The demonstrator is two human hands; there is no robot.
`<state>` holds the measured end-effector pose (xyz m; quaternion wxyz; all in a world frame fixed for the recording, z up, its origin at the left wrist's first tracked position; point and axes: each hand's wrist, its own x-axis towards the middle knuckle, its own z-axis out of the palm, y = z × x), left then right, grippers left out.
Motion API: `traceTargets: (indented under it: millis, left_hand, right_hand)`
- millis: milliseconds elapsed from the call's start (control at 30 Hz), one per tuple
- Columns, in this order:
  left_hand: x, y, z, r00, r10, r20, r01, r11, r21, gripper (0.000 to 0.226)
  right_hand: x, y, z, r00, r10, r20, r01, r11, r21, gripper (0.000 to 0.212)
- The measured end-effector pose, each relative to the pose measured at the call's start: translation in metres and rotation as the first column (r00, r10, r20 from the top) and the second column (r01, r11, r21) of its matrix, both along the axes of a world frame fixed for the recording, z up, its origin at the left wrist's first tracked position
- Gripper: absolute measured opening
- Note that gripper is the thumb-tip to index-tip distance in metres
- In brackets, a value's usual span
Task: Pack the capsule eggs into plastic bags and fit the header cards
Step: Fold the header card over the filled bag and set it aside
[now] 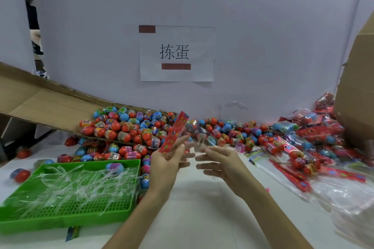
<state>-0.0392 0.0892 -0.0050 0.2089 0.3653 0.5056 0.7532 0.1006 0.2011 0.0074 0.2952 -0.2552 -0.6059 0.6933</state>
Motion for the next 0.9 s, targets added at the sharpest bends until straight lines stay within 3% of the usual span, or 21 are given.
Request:
traceTargets:
  millis: [133, 167, 267, 333, 433, 567, 633, 700, 800, 900]
  left_hand:
    - [0.001, -0.001, 0.000, 0.997, 0.074, 0.033, -0.074, 0.997, -0.026, 0.020]
    - [0.000, -0.001, 0.002, 0.996, 0.043, 0.082, -0.039, 0.998, -0.050, 0.016]
    - [-0.001, -0.002, 0.001, 0.963, -0.198, 0.184, 0.228, 0.960, -0.160, 0.055]
    - [0.003, -0.001, 0.000, 0.937, -0.313, 0.153, 0.342, 0.913, -0.224, 0.050]
    - [0.006, 0.001, -0.002, 0.967, -0.220, 0.131, 0.240, 0.955, -0.173, 0.022]
    - [-0.012, -0.004, 0.009, 0.937, -0.014, 0.350, 0.013, 1.000, 0.005, 0.023]
    - [-0.022, -0.008, 0.014, 0.906, 0.023, 0.422, -0.051, 0.997, 0.055, 0.023]
    - [-0.026, -0.009, 0.014, 0.887, 0.052, 0.459, -0.086, 0.995, 0.052, 0.024]
    - [-0.025, -0.008, 0.013, 0.869, 0.064, 0.491, -0.112, 0.991, 0.070, 0.022]
    - [-0.026, -0.009, 0.015, 0.841, 0.071, 0.536, -0.152, 0.982, 0.110, 0.013]
  right_hand:
    - [-0.003, -0.005, 0.001, 0.997, -0.045, 0.057, 0.043, 0.998, 0.043, 0.019]
    - [-0.003, -0.005, 0.001, 0.998, -0.044, 0.040, 0.043, 0.999, 0.032, 0.019]
    - [-0.002, -0.006, 0.002, 0.999, -0.024, -0.035, 0.023, 1.000, -0.011, 0.023]
    - [-0.003, -0.009, 0.001, 0.999, -0.004, -0.048, 0.005, 1.000, 0.011, 0.027]
    - [-0.007, -0.011, -0.002, 0.998, 0.051, -0.031, -0.049, 0.997, 0.059, 0.026]
    - [-0.014, -0.010, -0.008, 0.977, 0.126, -0.174, -0.131, 0.991, -0.018, 0.040]
    - [-0.023, -0.008, -0.013, 0.998, 0.029, -0.053, -0.025, 0.997, 0.077, 0.029]
    - [-0.037, -0.009, -0.017, 0.965, -0.113, 0.235, 0.027, 0.940, 0.340, 0.035]
    - [-0.063, -0.014, -0.018, 0.861, -0.207, 0.465, -0.168, 0.747, 0.644, 0.068]
    - [-0.089, -0.020, -0.016, 0.777, -0.227, 0.587, -0.334, 0.643, 0.690, 0.083]
